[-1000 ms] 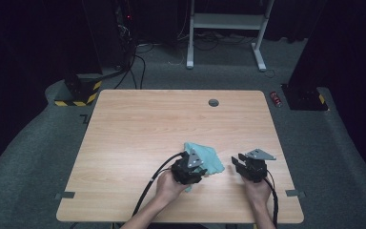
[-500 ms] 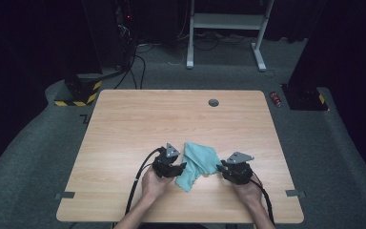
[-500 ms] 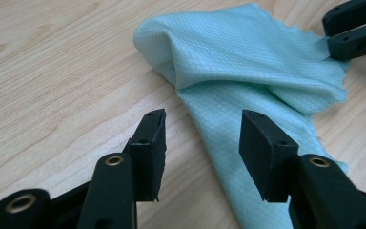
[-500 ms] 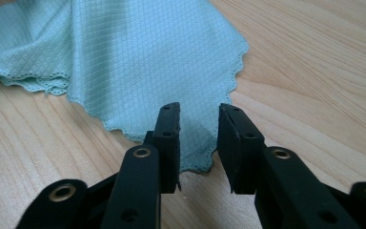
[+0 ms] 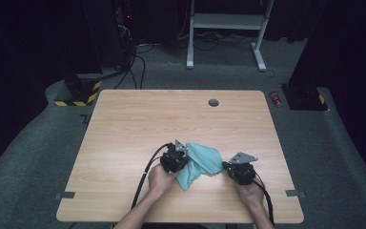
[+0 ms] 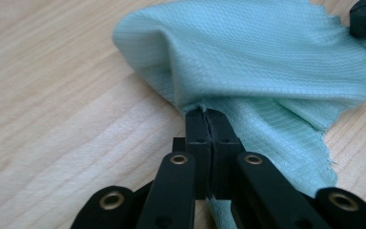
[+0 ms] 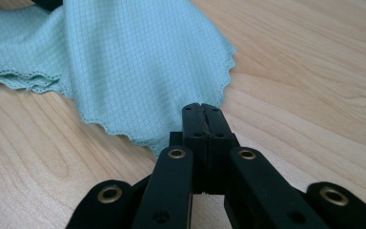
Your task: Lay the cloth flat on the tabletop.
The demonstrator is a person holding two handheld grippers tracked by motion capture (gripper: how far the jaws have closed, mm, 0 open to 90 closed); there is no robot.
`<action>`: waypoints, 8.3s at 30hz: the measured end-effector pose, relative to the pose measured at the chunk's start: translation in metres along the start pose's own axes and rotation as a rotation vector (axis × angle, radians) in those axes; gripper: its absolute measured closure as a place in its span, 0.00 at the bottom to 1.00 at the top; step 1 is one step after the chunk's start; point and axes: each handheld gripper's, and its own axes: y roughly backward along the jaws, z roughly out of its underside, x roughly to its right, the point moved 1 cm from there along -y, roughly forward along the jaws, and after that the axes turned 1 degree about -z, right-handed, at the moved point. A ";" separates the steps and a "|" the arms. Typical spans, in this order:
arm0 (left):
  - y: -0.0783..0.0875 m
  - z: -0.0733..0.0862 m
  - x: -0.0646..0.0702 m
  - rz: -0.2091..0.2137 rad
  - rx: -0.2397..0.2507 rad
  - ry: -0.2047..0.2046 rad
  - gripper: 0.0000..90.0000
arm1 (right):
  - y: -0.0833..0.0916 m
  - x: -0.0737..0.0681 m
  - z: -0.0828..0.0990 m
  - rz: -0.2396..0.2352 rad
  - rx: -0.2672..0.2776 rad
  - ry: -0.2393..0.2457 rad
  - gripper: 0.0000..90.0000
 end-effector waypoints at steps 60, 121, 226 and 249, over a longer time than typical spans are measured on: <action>0.030 -0.032 -0.001 -0.016 0.099 -0.121 0.99 | 0.017 0.016 0.013 0.022 -0.063 -0.096 0.97; 0.019 -0.020 -0.029 -0.041 0.102 0.020 0.99 | 0.010 0.007 0.013 0.013 -0.005 -0.093 0.93; 0.062 0.042 -0.060 -0.101 0.101 0.075 1.00 | -0.008 -0.044 -0.057 -0.175 0.006 0.119 0.99; 0.069 0.111 -0.060 -0.072 0.165 0.177 0.99 | 0.006 -0.039 -0.030 -0.147 -0.035 0.099 0.87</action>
